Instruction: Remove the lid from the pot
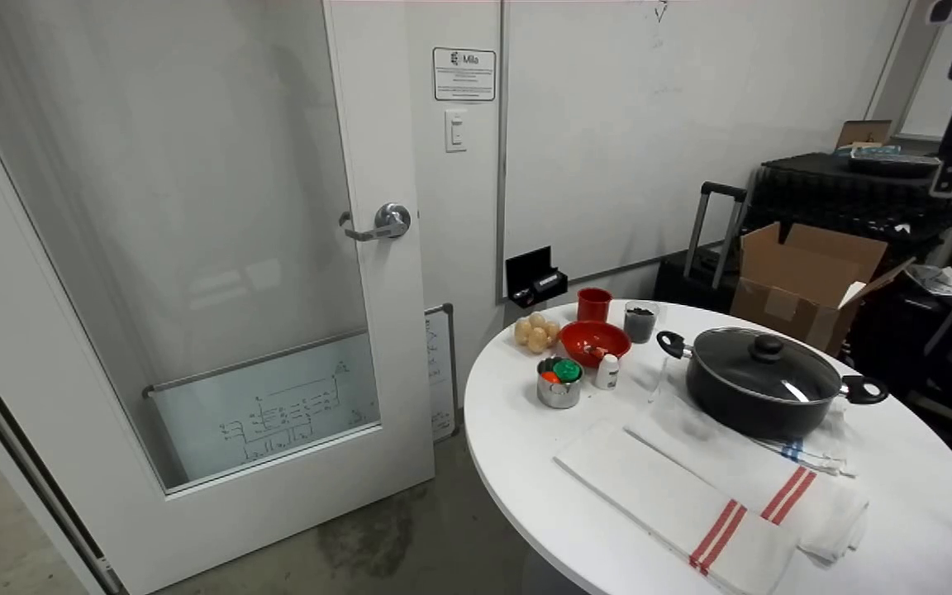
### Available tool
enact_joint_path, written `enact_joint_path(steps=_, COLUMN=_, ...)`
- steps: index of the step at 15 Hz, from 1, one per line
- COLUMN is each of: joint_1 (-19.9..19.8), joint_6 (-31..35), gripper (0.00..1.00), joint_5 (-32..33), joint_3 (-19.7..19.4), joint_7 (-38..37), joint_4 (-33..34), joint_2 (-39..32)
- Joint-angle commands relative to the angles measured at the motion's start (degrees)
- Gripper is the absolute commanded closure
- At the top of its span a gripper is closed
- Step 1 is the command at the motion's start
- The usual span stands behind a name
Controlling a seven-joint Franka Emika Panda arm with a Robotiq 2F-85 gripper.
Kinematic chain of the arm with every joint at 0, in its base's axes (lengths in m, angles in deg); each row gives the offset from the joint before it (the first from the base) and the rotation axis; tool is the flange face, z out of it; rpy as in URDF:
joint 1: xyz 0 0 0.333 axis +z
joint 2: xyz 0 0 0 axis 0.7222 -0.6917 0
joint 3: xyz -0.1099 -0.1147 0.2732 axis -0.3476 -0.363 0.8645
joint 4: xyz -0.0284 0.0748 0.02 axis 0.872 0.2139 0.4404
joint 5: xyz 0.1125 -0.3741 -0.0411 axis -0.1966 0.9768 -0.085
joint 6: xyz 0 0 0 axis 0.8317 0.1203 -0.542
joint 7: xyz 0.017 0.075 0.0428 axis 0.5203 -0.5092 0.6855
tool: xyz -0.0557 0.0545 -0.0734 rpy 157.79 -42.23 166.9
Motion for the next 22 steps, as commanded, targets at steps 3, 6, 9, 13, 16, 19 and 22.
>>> enact_joint_path(steps=3, joint_1=-2.26, joint_6=12.36, gripper=0.0, joint_5=1.27, joint_3=-3.84, joint_7=-0.3, joint_4=2.81, joint_2=-13.89)
enact_joint_path(steps=6, joint_1=-3.15, joint_6=18.34, gripper=0.0, joint_5=-0.09, joint_3=-5.89, joint_7=1.11, joint_4=4.68, joint_2=-21.45)
enact_joint_path(steps=9, joint_1=-3.88, joint_6=21.88, gripper=0.0, joint_5=-1.47, joint_3=-7.05, joint_7=1.92, joint_4=7.75, joint_2=-28.17)
enact_joint_path(steps=13, joint_1=-4.91, joint_6=22.94, gripper=0.0, joint_5=-4.04, joint_3=-7.17, joint_7=2.67, joint_4=13.69, joint_2=-36.48)
enact_joint_path(steps=16, joint_1=-5.73, joint_6=22.01, gripper=0.0, joint_5=-6.05, joint_3=-6.79, joint_7=3.19, joint_4=18.96, joint_2=-42.2)
enact_joint_path(steps=19, joint_1=-6.4, joint_6=21.37, gripper=0.0, joint_5=-7.71, joint_3=-6.41, joint_7=3.89, joint_4=23.23, joint_2=-46.74)
enact_joint_path(steps=22, joint_1=-6.44, joint_6=20.9, gripper=0.0, joint_5=-8.16, joint_3=-6.21, joint_7=3.93, joint_4=26.54, joint_2=-50.89)
